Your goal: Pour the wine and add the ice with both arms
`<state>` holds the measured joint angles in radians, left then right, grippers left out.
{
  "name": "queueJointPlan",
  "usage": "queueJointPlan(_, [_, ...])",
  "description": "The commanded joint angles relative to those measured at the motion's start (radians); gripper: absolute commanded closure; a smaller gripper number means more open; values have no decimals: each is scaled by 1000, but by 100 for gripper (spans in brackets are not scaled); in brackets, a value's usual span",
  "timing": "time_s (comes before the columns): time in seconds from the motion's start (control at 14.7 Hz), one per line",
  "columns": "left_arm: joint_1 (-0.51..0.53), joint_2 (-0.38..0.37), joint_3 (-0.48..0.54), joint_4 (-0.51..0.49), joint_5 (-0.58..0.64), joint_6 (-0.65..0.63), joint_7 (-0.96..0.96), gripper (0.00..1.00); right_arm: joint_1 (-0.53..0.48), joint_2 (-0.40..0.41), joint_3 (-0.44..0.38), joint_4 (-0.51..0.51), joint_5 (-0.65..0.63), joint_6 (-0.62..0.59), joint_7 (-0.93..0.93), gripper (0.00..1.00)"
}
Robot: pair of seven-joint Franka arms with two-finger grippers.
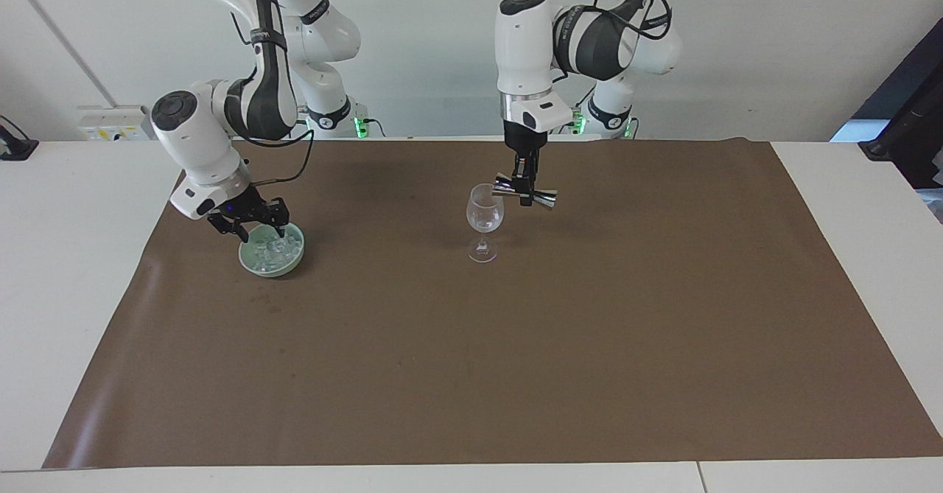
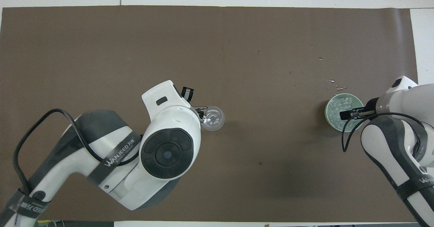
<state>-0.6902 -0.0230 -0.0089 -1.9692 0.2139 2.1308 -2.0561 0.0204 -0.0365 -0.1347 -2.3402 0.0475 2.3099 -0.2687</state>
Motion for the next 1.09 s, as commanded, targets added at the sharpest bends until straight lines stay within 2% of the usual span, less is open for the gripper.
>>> queueJointPlan(0.0, [69, -5, 1, 10, -178, 9, 94, 100, -2, 10, 3, -30, 18, 48, -32, 26])
queueJointPlan(0.14, [148, -2, 3, 12, -336, 12, 206, 100, -2, 12, 3, -44, 18, 69, -32, 30])
queueJointPlan(0.27, [271, -3, 4, -2, -570, 9, 417, 100, -2, 10, 3, -48, 18, 69, -34, 45])
queueJointPlan(0.41, [378, -32, 4, -65, -761, 18, 621, 100, 0, 10, 4, -54, 18, 75, -34, 47])
queueJointPlan(0.54, [461, -25, 4, -91, -888, 35, 656, 100, 13, 12, 4, -60, 18, 103, -32, 48])
queueJointPlan(0.75, [637, 49, 4, -86, -1127, 24, 799, 100, 32, 10, 4, -62, 18, 105, -27, 48])
queueJointPlan(1.02, [806, 196, 1, -60, -1362, -37, 1019, 100, 23, 10, 4, -67, 18, 103, -41, 48])
